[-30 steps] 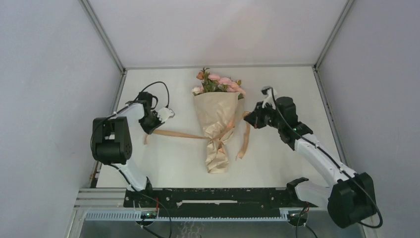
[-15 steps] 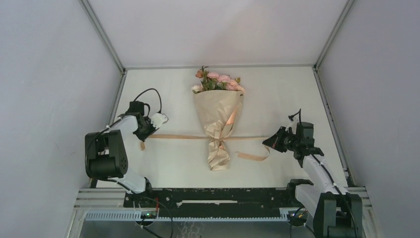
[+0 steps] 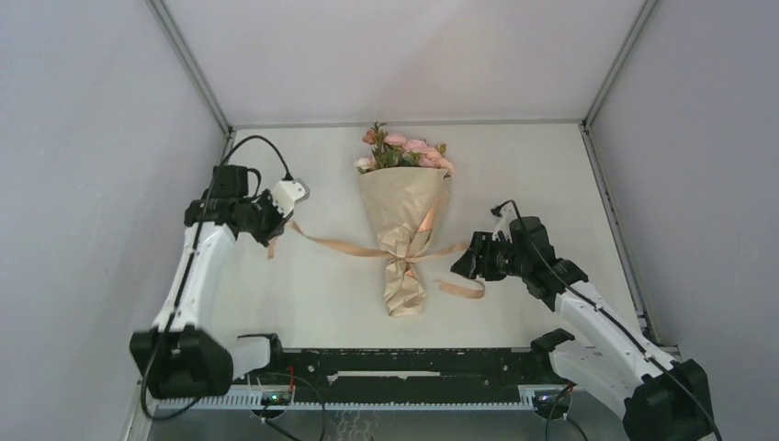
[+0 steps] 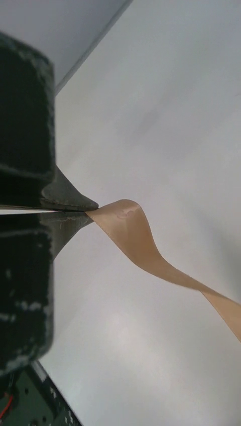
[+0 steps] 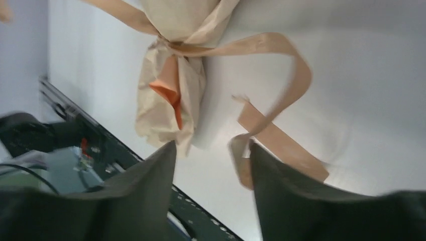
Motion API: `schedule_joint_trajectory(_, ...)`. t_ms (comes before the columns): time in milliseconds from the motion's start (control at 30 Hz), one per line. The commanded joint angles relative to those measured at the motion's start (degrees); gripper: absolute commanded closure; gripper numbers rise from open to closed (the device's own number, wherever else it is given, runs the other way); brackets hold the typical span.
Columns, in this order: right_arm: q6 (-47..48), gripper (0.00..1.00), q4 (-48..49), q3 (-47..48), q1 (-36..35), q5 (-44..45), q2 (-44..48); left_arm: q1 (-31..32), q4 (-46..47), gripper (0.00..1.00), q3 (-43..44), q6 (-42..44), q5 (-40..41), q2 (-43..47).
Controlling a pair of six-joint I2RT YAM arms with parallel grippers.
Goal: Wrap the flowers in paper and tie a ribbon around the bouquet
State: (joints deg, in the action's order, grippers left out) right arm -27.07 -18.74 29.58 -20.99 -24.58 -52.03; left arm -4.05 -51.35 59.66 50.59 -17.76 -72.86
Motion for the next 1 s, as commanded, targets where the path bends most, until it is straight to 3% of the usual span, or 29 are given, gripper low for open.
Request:
schedule_joint_trajectory(0, 0.34, 0.24, -7.98, 3.86, -4.29, 8.11, 5.92, 5.45, -13.25, 1.0, 7.93, -5.51, -17.35, 14.09)
schedule_joint_trajectory(100, 3.95, 0.12, -8.59, 7.27, -9.87, 12.36, 8.95, 9.66, -13.29, 1.0, 7.8, -8.84, -22.99, 21.43)
schedule_joint_trajectory(200, 11.26, 0.01, -2.28, 9.99, -19.43, 14.13, 8.76, 11.45, -14.4, 1.0, 9.8, -14.82, -29.02, 23.43)
schedule_joint_trajectory(367, 35.15, 0.0, 15.73, 10.49, -35.09, 17.82, 0.41, 15.46, -13.5, 1.0, 9.42, -19.7, -31.71, 26.4)
schedule_joint_trajectory(533, 45.86, 0.01, 33.22, 12.48, -35.52, 10.09, -14.54, 16.45, -13.7, 1.0, 8.43, -22.63, -32.55, 27.17)
schedule_joint_trajectory(733, 41.84, 0.15, 37.2, 19.97, -31.64, 6.48, -31.38, 16.49, -16.75, 1.0, 9.57, -22.73, -33.51, 26.1)
schedule_joint_trajectory(900, 35.79, 0.52, 41.11, 20.28, -27.93, 4.08, -35.98, 16.47, -17.84, 1.0, 10.14, -22.23, -32.97, 24.78)
schedule_joint_trajectory(967, 35.56, 0.58, 41.68, 20.34, -27.64, 3.1, -37.13, 16.45, -17.91, 1.0, 10.34, -22.41, -33.02, 24.32)
